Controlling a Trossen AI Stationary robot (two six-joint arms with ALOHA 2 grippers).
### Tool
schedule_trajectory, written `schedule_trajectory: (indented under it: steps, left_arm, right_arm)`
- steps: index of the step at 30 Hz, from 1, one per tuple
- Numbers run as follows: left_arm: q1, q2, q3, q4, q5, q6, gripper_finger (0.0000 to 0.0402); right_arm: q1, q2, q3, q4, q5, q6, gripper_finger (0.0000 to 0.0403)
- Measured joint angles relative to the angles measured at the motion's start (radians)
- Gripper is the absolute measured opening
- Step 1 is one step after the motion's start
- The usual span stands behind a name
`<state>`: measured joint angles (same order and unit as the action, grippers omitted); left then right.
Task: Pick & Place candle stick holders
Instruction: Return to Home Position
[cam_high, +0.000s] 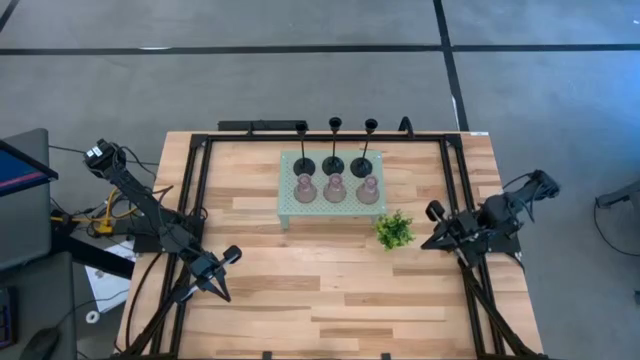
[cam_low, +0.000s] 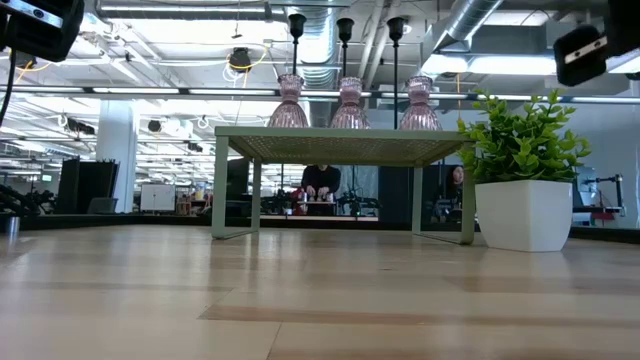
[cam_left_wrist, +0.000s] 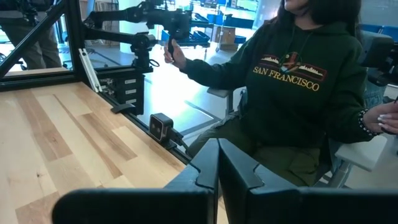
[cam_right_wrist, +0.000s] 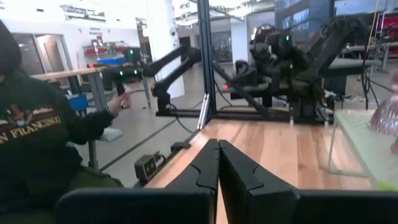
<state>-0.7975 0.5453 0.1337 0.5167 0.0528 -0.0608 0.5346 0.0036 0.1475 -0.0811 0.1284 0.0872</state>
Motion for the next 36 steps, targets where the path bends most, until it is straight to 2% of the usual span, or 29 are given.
schedule_trajectory:
  steps: [11,21,30,36]
  left_arm:
    - [0.000,0.000,0.000,0.000,0.000,0.000,0.0007]
    - [0.000,0.000,0.000,0.000,0.000,0.000,0.0007]
    - [0.000,0.000,0.001,0.000,0.000,0.000,0.0007]
    - [0.000,0.000,0.001,0.000,0.000,-0.001,0.0007]
  right_arm:
    - [0.001,0.000,-0.107,0.027,-0.003,0.008,0.0000]
    - [0.003,0.003,-0.114,0.025,-0.133,-0.043,0.0000]
    - [-0.003,0.003,-0.114,0.025,-0.131,-0.088,0.0000]
    - [-0.072,0.026,-0.114,0.024,-0.129,-0.163,0.0000]
